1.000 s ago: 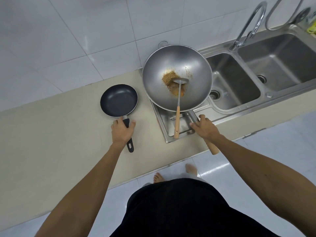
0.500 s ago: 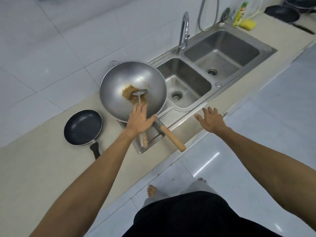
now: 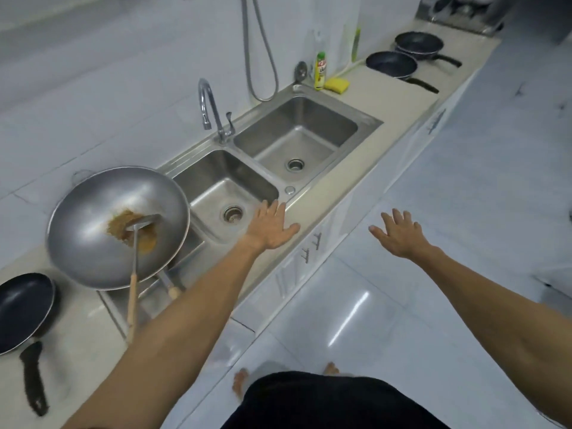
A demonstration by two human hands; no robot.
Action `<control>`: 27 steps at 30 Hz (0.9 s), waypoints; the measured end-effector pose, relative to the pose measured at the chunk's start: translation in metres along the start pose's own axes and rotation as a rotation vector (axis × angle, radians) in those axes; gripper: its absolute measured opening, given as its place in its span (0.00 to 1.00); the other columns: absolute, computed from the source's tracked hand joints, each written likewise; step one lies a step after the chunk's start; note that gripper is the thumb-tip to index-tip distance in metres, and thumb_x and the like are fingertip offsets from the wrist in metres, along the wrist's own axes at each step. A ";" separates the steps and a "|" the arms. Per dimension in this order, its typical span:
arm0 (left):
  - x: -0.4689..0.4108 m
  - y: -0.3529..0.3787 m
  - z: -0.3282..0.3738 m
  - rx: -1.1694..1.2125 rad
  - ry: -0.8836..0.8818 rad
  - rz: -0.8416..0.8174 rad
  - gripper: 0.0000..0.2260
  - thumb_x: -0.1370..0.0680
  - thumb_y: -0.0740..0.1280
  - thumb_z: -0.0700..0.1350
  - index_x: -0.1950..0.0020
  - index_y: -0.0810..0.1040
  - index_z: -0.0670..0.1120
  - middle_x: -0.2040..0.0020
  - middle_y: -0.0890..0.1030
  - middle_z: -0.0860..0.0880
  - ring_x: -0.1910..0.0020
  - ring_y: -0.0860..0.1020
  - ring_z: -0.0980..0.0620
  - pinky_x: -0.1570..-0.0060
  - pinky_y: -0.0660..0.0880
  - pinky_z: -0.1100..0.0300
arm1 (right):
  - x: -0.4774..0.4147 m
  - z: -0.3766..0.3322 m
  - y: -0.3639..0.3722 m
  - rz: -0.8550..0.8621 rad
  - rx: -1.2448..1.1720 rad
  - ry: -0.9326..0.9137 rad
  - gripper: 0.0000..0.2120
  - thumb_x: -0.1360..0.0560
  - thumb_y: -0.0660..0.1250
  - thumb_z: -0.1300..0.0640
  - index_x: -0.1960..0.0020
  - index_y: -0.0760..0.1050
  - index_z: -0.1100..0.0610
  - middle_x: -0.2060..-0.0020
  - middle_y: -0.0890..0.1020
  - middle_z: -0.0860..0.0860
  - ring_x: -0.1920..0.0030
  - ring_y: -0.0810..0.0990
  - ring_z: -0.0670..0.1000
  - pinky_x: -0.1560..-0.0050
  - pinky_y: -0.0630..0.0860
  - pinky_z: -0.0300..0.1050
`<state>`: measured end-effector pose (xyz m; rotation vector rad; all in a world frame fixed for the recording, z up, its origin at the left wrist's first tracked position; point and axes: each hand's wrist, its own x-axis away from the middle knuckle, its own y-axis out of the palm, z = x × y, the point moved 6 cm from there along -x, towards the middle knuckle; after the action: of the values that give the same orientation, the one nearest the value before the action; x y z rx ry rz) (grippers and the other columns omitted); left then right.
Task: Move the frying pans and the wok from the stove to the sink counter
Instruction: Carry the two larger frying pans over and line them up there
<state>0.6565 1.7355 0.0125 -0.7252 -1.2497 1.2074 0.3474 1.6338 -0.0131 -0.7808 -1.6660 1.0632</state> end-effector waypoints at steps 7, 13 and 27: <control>-0.090 0.010 0.111 -0.026 0.100 -0.062 0.38 0.19 0.53 0.65 0.18 0.50 0.41 0.17 0.51 0.39 0.19 0.47 0.36 0.23 0.46 0.43 | -0.034 0.117 -0.018 0.016 -0.077 0.140 0.37 0.18 0.49 0.34 0.19 0.56 0.58 0.19 0.56 0.61 0.20 0.51 0.64 0.24 0.54 0.66; -0.175 0.006 0.158 0.015 0.132 -0.046 0.39 0.19 0.54 0.65 0.18 0.50 0.41 0.17 0.51 0.39 0.19 0.47 0.38 0.22 0.47 0.44 | -0.101 0.163 -0.047 0.036 -0.095 0.130 0.37 0.18 0.50 0.34 0.19 0.56 0.58 0.19 0.55 0.61 0.20 0.52 0.64 0.24 0.55 0.66; -0.440 -0.023 0.274 0.079 0.191 -0.101 0.40 0.20 0.56 0.66 0.18 0.51 0.41 0.18 0.53 0.39 0.19 0.49 0.38 0.22 0.48 0.43 | -0.308 0.297 -0.138 -0.021 -0.154 0.234 0.38 0.19 0.52 0.34 0.19 0.54 0.58 0.19 0.56 0.62 0.21 0.55 0.63 0.25 0.57 0.65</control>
<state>0.4510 1.2614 -0.0389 -0.6939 -1.0628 1.0724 0.1625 1.2255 -0.0491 -0.9483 -1.5631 0.8022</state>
